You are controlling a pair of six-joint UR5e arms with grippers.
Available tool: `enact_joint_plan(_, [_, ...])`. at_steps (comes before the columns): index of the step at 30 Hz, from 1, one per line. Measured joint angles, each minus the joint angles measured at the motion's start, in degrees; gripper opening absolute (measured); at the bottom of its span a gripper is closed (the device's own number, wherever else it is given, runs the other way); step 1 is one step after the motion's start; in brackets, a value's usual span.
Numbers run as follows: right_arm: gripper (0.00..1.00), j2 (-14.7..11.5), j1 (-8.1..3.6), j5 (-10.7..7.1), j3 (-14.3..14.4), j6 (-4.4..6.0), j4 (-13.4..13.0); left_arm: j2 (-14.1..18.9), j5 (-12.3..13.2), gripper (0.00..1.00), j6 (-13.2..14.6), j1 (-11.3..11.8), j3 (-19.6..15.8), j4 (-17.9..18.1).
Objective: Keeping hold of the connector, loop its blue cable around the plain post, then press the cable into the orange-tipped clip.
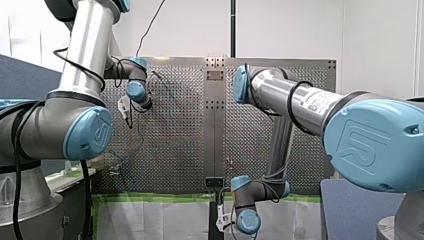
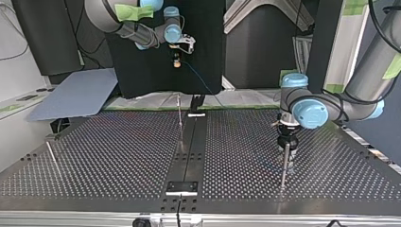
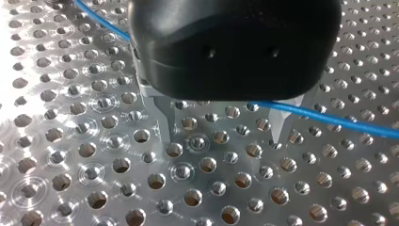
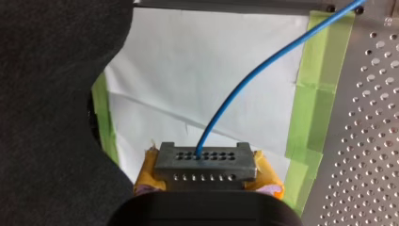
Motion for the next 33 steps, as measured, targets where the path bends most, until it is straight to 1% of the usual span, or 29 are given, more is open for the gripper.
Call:
enact_joint_plan(2, [0.0,-1.16,-0.13,-0.09,0.98,-0.23,1.15,0.0,-0.19,0.99,-0.01,0.0,-0.01,0.0])
enact_joint_plan(5, [0.0,-2.8,-0.44,-0.26,1.64,-0.61,2.8,0.0,-0.33,0.99,-0.01,0.0,-0.03,-0.04])
enact_joint_plan(11, [0.0,-6.17,-1.23,-0.53,1.88,-1.26,5.93,0.0,-0.38,0.99,-0.09,0.0,-0.01,-0.04])
enact_joint_plan(14, [0.0,-7.86,-1.63,-0.72,1.89,-1.39,6.68,0.0,-0.39,0.99,-0.1,0.0,-0.02,-0.04])
enact_joint_plan(18, [0.0,-9.87,-2.13,-0.99,1.93,-1.68,7.03,0.0,-0.39,0.99,-0.15,0.0,-0.04,-0.06])
enact_joint_plan(22, [0.0,-11.98,-2.48,-1.58,2.72,-2.07,6.44,-0.01,-0.39,0.99,-0.23,0.0,-0.05,-0.07])
enact_joint_plan(25, [0.0,-13.66,-2.79,-2.06,4.1,-2.18,5.09,-0.01,-0.39,0.99,-0.32,0.0,-0.06,-0.07])
enact_joint_plan(29, [0.0,-16.26,-3.19,-2.78,6.4,-2.21,2.6,-0.01,-0.39,0.99,-0.38,0.0,-0.04,-0.03])
enact_joint_plan(33, [0.0,-18.31,-3.51,-3.57,7.84,-2.21,0.57,0.0,-0.39,0.99,-0.56,0.0,-0.02,-0.02])
